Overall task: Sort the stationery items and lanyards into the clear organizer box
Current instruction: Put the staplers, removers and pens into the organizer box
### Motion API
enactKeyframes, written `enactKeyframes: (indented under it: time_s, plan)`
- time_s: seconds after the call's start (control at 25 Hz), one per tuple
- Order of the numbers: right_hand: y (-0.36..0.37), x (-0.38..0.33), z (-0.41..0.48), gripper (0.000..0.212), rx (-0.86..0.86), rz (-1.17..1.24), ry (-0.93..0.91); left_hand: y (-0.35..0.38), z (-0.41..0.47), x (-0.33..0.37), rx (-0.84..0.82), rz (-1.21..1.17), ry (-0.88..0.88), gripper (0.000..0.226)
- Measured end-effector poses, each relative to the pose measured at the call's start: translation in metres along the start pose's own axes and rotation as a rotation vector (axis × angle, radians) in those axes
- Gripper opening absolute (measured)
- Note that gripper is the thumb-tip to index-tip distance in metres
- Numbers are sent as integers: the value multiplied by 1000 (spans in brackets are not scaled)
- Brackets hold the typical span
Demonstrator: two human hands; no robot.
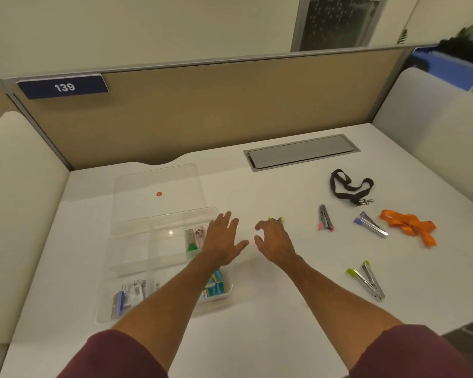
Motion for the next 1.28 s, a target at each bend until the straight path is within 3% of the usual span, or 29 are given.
enactKeyframes:
  time_s: [0.24,0.56,0.76,1.04,1.16,1.28]
  plan:
    - [-29,74,7,38,-19,-66,111,27,31,57,-61,-6,50,71]
    - [-48,154,42,44,-45,-144,235,55,74,99,-169,-21,-33,77]
    - [-48,179,66,60,-125,-228,210,71,88,113,-204,-5,-101,81]
    - [-42,189,86,68,-274,-171,242,72,90,129,-87,-26,-259,51]
    - [-43,189,89,71,-291,-126,270,69,91,133,-52,-65,-296,54]
    - [-45,185,90,60,-277,-61,283,62,87,130,0,-101,-294,53]
Point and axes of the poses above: each hand's wrist, its own z-axis towards the middle knuckle, its own y-axis out of the palm, x = y × z, the point moved 3 cm from there along z, towards the middle knuckle, and after that the axes turned 2 degrees about -z, right-handed, at the moved point
